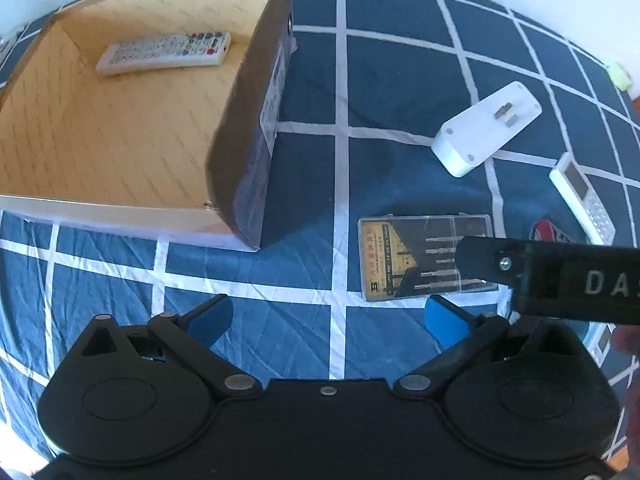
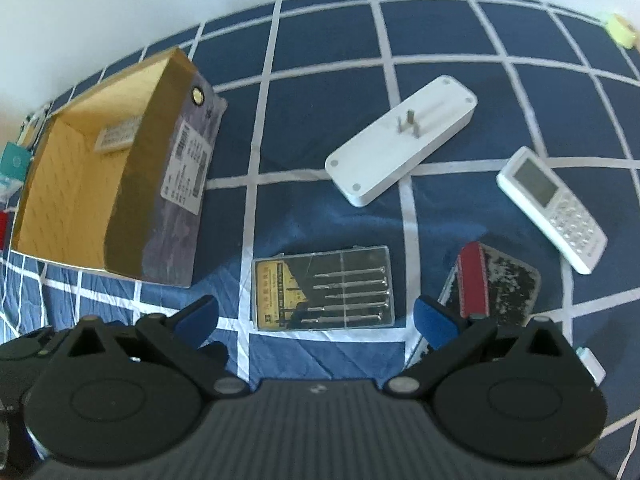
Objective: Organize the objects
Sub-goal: 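Move the left tool to the clear screwdriver set case and grasp it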
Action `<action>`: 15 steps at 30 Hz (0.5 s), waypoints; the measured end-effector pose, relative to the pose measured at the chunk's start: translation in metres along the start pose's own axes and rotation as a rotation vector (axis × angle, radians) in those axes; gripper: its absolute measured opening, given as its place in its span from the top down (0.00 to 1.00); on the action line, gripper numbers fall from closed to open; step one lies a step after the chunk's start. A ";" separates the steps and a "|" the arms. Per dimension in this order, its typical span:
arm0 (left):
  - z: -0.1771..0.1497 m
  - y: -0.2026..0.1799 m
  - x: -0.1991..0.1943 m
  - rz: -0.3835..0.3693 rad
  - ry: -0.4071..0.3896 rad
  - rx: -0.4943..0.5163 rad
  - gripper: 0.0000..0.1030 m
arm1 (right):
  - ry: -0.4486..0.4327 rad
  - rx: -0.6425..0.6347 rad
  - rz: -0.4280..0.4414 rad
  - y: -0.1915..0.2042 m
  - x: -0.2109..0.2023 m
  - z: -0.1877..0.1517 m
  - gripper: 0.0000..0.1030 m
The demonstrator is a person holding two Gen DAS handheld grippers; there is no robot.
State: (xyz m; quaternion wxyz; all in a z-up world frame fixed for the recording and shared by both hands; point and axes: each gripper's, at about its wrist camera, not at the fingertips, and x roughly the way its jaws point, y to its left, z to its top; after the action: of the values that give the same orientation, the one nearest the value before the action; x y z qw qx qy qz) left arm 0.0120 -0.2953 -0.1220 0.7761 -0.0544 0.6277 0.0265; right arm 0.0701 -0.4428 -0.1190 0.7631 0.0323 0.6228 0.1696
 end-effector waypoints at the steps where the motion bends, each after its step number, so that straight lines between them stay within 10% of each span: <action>1: 0.001 0.000 0.003 -0.001 0.004 -0.002 0.00 | 0.008 -0.004 0.001 -0.001 0.005 0.002 0.00; 15: 0.021 -0.009 0.053 -0.031 0.088 -0.034 0.04 | 0.110 -0.033 -0.009 -0.018 0.067 0.021 0.13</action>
State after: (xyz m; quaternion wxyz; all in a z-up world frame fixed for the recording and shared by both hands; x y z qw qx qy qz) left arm 0.0442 -0.3029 -0.1688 0.7471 -0.0786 0.6596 0.0229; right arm 0.1054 -0.4359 -0.1816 0.7289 0.0077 0.6611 0.1780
